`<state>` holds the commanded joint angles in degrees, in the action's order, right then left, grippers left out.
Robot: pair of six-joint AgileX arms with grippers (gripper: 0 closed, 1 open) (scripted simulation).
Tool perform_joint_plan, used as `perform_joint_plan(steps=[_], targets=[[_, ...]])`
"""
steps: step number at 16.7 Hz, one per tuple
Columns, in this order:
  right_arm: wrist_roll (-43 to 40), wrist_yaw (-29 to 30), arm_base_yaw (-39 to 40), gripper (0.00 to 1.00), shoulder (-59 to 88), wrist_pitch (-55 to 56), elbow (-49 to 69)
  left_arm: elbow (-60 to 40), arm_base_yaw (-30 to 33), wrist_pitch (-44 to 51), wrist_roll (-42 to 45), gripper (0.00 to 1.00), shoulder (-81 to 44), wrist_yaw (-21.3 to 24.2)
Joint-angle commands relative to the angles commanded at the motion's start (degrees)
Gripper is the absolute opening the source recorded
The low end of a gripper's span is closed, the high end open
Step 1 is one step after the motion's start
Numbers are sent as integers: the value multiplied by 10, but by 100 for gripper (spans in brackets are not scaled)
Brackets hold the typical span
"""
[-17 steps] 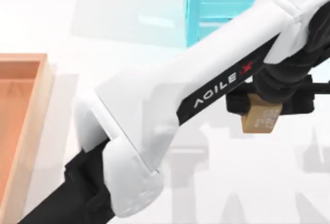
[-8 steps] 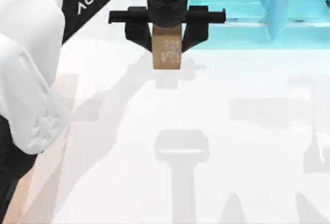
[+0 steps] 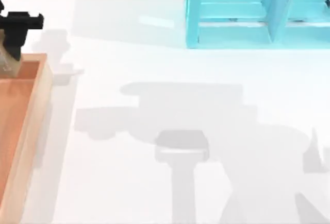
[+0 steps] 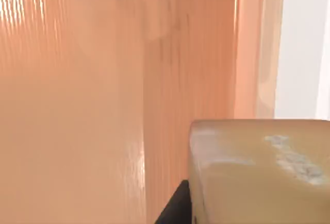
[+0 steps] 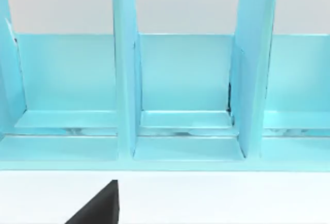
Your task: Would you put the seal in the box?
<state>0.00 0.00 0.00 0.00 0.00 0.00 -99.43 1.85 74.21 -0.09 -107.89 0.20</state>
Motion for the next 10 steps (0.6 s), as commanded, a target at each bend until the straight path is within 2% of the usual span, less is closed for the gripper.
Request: perform_joint_plan(steps=[5, 7, 10], targets=[[0, 0, 0, 100, 0, 0, 0, 177, -164, -64, 156, 0, 135, 28], [0, 0, 0, 100, 0, 0, 0, 208, -195, -77, 187, 0, 163, 34], [0, 0, 0, 100, 0, 0, 0, 216, -202, -80, 194, 0, 170, 36]])
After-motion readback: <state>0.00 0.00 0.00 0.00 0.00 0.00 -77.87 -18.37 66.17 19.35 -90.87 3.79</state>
